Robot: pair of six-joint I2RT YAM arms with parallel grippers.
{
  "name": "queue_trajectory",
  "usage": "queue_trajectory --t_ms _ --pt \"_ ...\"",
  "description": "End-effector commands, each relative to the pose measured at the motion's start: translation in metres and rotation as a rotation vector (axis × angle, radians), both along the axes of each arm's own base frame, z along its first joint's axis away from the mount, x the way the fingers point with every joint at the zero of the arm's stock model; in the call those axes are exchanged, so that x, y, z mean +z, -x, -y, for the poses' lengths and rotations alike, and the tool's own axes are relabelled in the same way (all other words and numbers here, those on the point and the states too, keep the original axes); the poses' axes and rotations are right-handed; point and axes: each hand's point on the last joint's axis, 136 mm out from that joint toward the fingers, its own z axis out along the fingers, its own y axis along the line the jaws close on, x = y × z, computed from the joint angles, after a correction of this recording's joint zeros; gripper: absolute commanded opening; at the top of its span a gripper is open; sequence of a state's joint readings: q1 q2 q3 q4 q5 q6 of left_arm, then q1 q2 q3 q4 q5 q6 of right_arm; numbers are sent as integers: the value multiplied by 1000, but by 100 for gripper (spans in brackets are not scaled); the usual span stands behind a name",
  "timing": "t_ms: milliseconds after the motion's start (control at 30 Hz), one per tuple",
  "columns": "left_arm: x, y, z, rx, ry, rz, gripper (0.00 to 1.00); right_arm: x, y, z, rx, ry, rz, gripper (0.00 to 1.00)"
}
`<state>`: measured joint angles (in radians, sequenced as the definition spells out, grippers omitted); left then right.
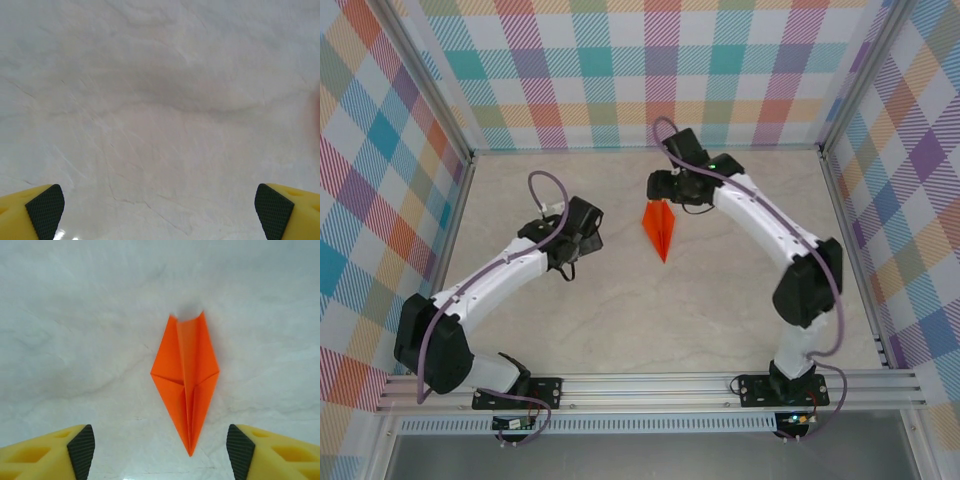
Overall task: Fold a paper plane with a square sheet of paper (pick it up from the middle)
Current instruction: Move the paper plane to the center of the table, then reset both arms
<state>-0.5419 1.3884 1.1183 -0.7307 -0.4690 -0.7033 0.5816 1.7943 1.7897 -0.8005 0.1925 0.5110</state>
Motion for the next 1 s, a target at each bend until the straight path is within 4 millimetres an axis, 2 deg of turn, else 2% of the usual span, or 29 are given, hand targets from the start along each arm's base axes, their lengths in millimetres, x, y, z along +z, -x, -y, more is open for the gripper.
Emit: queue_trajectory --t_ms 0,33,133,233,333,433,467,567,667,800,967 --pt "26 -3 -37 33 -109 60 100 8 2 51 -123 89 85 81" --pt "30 -4 -42 31 -119 81 100 17 3 66 -156 110 132 85" --pt "41 -5 -64 41 -154 162 100 23 14 118 -260 202 238 100" --pt "50 -1 -92 99 -207 243 100 15 27 166 -355 251 282 100" --pt "51 7 -118 168 -280 322 100 -6 41 210 -454 298 321 100" --pt "46 18 -142 272 -310 414 100 -27 52 239 -518 303 395 100" --pt "45 18 -147 298 -310 450 100 -33 55 246 -529 302 417 100" --pt "24 21 -157 303 -343 497 100 -55 66 264 -575 301 430 100" --pt "2 18 -160 274 -330 485 100 -77 69 270 -553 349 426 100" --pt "-21 3 -154 181 -328 463 100 -102 61 265 -470 373 434 100" --pt "-33 -21 -130 2 -290 521 100 -115 46 252 -366 347 501 100"
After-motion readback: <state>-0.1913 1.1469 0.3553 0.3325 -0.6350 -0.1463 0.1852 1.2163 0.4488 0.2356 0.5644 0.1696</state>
